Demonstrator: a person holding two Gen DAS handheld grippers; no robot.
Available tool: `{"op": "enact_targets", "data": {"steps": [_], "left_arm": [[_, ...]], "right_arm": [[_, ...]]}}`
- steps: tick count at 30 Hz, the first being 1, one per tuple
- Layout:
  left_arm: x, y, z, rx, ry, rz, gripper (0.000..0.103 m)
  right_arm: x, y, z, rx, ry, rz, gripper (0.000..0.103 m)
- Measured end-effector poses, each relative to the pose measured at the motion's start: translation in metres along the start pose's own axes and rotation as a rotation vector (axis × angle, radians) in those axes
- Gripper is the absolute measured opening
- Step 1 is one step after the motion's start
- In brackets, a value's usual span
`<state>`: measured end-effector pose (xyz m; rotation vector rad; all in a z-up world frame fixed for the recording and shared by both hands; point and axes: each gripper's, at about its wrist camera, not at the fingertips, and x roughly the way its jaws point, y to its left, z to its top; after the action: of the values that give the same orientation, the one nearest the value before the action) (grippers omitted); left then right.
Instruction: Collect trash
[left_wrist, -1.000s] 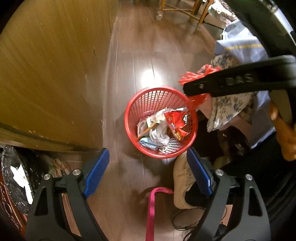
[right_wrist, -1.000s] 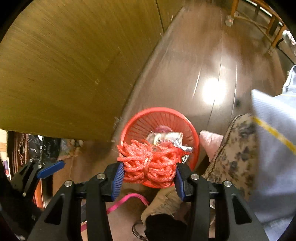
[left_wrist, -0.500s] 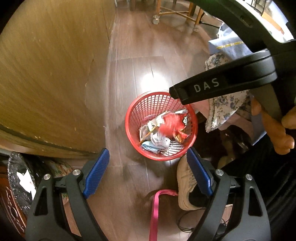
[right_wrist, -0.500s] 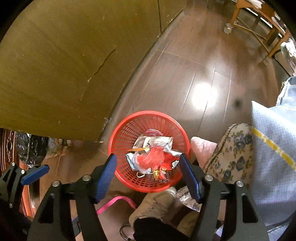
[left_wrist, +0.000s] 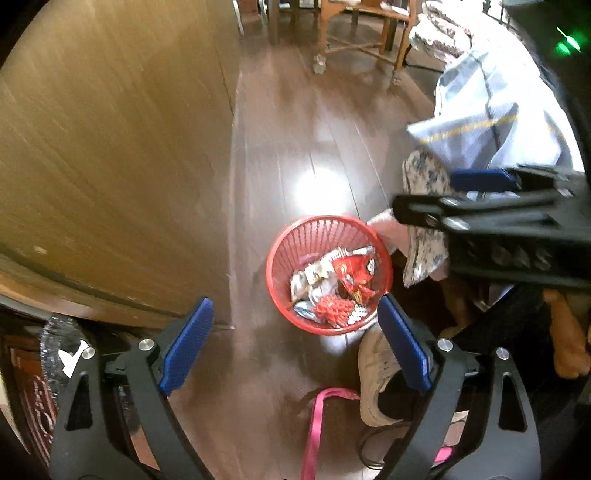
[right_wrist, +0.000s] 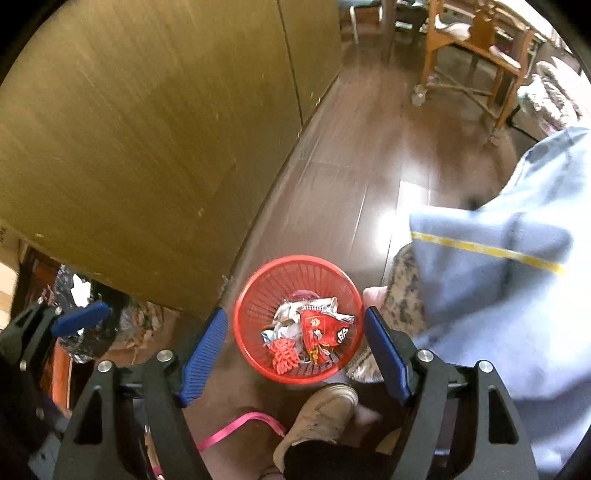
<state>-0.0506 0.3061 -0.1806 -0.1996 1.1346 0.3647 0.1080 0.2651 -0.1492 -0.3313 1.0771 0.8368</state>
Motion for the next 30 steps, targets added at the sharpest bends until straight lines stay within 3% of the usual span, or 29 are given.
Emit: {"op": "enact_targets", "data": {"steps": [6,11,18,22,28,30], "left_arm": [[-0.056,-0.001,0.011,-0.038,-0.088,0.023,0.087],[-0.08,-0.007,0.0,-0.108,-0.107,0.032,0.095],[-0.065,-0.018,-0.008,-0.159,-0.039,0.116,0.095],[-0.056,-0.008,-0.008,-0.157,-0.037,0.186,0.095],[-0.035,0.002,-0.008,-0.137,-0.029,0.194,0.095],[-0.026,0.007,-0.008,-0.161,0.004,0.141,0.095]], "right_arm": [[-0.077,-0.01,-0.01,0.029,-0.154,-0.007,0.078],[-0.109,-0.021,-0.034,0.079,-0.202,-0.055,0.097],[-0.082,-0.028,-0.058,0.087,-0.045,-0.033,0.097],[-0.072,-0.028,-0.061,0.077,-0.027,-0.058,0.097],[-0.048,-0.027,-0.064,0.064,0.042,-0.036,0.097],[-0.047,-0.028,-0.063,0.066,0.039,-0.027,0.097]]}}
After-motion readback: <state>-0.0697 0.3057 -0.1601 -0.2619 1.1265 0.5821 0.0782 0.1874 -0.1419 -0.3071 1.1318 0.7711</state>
